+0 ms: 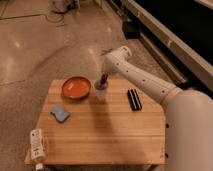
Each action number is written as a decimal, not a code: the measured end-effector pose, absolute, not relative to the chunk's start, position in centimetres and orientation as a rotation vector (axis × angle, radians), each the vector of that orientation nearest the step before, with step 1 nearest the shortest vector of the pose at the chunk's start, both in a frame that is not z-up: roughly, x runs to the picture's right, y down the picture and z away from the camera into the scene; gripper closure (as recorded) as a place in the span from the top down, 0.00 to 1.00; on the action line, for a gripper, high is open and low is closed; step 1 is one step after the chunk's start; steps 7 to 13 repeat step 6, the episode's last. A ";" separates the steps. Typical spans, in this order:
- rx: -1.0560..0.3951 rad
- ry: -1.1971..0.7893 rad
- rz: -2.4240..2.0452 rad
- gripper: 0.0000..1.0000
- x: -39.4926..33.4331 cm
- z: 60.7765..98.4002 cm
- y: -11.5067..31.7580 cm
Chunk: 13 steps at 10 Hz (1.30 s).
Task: Place the pepper in the ceramic cup
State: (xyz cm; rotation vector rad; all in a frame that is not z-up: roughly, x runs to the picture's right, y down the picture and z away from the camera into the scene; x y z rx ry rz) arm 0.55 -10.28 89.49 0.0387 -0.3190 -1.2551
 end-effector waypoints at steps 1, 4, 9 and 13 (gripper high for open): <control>0.041 -0.328 -1.250 0.80 0.8 89.3 -9.9; 0.053 -0.380 -1.219 0.80 1.6 88.0 -8.6; 0.054 -0.381 -1.221 0.80 1.5 88.0 -8.6; 0.054 -0.381 -1.221 0.80 1.5 88.0 -8.6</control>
